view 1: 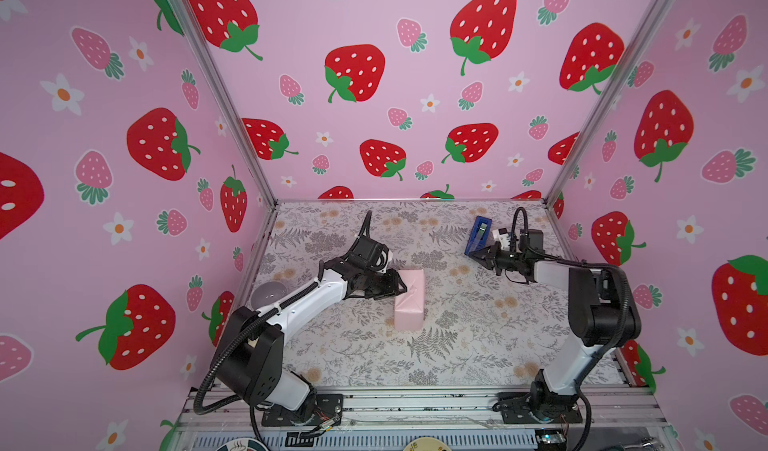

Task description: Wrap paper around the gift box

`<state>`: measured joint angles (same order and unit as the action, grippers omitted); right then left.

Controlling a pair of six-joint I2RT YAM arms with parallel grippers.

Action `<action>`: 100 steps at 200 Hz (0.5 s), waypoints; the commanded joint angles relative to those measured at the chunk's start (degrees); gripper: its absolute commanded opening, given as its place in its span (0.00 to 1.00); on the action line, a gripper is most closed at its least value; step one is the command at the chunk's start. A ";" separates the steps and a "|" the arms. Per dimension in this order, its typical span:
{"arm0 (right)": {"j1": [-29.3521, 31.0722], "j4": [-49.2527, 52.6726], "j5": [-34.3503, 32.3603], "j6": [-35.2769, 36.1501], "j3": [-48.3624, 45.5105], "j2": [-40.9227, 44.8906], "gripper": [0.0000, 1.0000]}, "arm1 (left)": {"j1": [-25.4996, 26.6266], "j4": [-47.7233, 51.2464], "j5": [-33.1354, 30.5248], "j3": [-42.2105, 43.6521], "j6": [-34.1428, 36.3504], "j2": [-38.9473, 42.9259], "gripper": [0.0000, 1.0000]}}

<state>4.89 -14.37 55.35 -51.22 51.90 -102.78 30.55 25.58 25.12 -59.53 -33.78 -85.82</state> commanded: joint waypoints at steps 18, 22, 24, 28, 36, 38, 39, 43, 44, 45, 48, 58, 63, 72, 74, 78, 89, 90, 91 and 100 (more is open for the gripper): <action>0.39 -0.27 -0.38 3.42 -1.74 -1.00 0.00 | 0.47 6.70 -4.12 0.86 1.26 -3.34 0.43; 0.35 -0.04 -0.76 3.88 -1.86 -1.50 0.00 | 0.41 6.73 -4.14 0.84 1.35 -3.32 0.43; 0.33 0.13 -0.88 4.19 -1.93 -1.82 0.00 | 0.51 6.80 -4.12 0.82 1.39 -3.33 0.43; 0.30 0.61 -1.36 4.82 -2.05 -2.35 0.00 | 0.43 6.78 -4.12 0.82 1.35 -3.37 0.43; 0.33 1.59 -2.24 6.34 -2.07 -3.46 0.00 | 0.47 6.76 -4.12 0.82 1.35 -3.39 0.43; 0.35 1.90 -2.50 6.69 -2.13 -3.78 0.00 | 0.43 6.76 -4.12 0.88 1.35 -3.45 0.43; 0.28 2.03 -2.60 6.85 -2.14 -3.89 0.00 | 0.46 6.76 -4.07 0.85 1.35 -3.42 0.43; 0.30 2.48 -3.14 7.57 -2.15 -4.40 0.00 | 0.50 6.84 -4.12 0.88 1.39 -3.46 0.43; 0.30 2.58 -3.36 7.78 -2.15 -4.60 0.00 | 0.49 6.85 -4.12 0.89 1.37 -3.47 0.43; 0.30 2.68 -3.52 7.92 -2.15 -4.74 0.00 | 0.48 6.85 -4.12 0.85 1.40 -3.47 0.43; 0.28 3.01 -3.97 8.47 -2.11 -5.13 0.00 | 0.48 6.88 -4.12 0.83 1.42 -3.63 0.43; 0.09 4.76 -5.51 10.69 -1.70 -6.55 0.00 | 0.53 7.09 -3.95 0.73 1.62 -3.91 0.43; 0.00 6.33 -6.45 11.82 -1.32 -7.12 0.00 | 0.55 7.26 -3.79 0.65 1.74 -4.06 0.43; -0.32 9.46 -8.84 14.59 -0.39 -8.30 0.00 | 0.50 7.33 -3.45 0.57 1.92 -4.25 0.43; -0.32 9.81 -9.11 14.84 -0.31 -8.39 0.00 | 0.53 7.36 -3.47 0.56 1.95 -4.29 0.43; -0.60 11.28 -10.46 15.93 0.03 -8.82 0.00 | 0.54 7.44 -3.31 0.57 2.02 -4.34 0.43; -1.12 13.93 -13.34 17.83 0.55 -9.21 0.00 | 0.50 7.78 -3.46 0.38 2.26 -4.51 0.43; -1.16 14.15 -13.65 18.00 0.56 -9.20 0.00 | 0.49 7.80 -3.44 0.38 2.29 -4.52 0.43; -1.22 14.30 -13.80 18.18 0.56 -9.20 0.00 | 0.48 7.76 -3.43 0.33 2.30 -4.52 0.43; -1.67 15.52 -15.64 19.22 0.66 -9.24 0.00 | 0.56 7.89 -3.43 0.29 2.47 -4.54 0.43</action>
<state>3.60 -10.63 46.06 -38.81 52.95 -110.72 30.55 25.98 26.00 -60.42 -32.75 -86.91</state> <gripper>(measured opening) 0.049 0.427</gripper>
